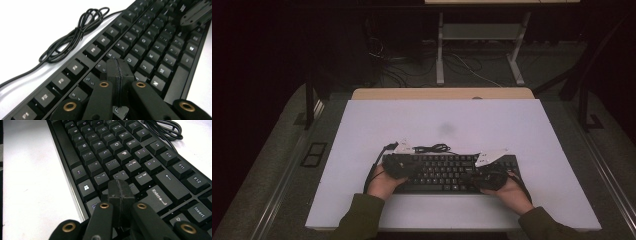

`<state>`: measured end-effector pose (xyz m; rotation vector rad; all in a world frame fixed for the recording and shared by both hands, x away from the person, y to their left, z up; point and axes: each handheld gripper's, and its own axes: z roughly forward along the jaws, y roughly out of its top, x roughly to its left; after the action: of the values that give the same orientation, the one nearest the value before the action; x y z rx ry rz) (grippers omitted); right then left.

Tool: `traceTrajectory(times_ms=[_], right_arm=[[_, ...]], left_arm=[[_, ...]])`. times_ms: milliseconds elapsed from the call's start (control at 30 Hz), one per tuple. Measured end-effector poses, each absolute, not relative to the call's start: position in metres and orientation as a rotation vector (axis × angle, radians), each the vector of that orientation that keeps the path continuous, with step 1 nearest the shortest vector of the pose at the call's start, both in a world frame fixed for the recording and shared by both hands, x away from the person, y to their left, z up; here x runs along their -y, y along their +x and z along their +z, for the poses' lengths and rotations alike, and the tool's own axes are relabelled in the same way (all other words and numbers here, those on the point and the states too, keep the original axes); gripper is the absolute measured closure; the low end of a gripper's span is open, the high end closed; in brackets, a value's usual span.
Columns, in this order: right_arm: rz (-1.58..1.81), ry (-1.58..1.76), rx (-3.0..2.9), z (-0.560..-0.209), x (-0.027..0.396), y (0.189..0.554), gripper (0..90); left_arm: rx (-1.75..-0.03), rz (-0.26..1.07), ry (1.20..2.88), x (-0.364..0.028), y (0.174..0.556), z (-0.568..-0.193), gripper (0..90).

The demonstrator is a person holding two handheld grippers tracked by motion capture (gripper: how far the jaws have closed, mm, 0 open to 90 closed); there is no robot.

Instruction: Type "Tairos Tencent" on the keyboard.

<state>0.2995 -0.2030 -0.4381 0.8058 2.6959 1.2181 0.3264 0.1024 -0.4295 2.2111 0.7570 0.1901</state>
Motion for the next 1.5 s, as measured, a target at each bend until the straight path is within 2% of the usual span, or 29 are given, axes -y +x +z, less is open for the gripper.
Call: traceTrajectory(times_ms=[400, 967, 1500], right_arm=[[1.217, 0.806, -2.695, -0.438, 0.203, 0.299, 89.3], [1.227, 0.813, -2.696, -0.439, 0.204, 0.300, 89.3], [1.283, 0.816, -2.675, -0.434, 0.207, 0.299, 87.2]], left_arm=[[-0.750, 0.181, 2.221, -0.105, 0.327, -0.432, 88.6], [-0.713, 0.179, 2.146, -0.115, 0.321, -0.420, 88.3], [-0.697, 0.201, 2.115, -0.127, 0.311, -0.420, 65.0]])
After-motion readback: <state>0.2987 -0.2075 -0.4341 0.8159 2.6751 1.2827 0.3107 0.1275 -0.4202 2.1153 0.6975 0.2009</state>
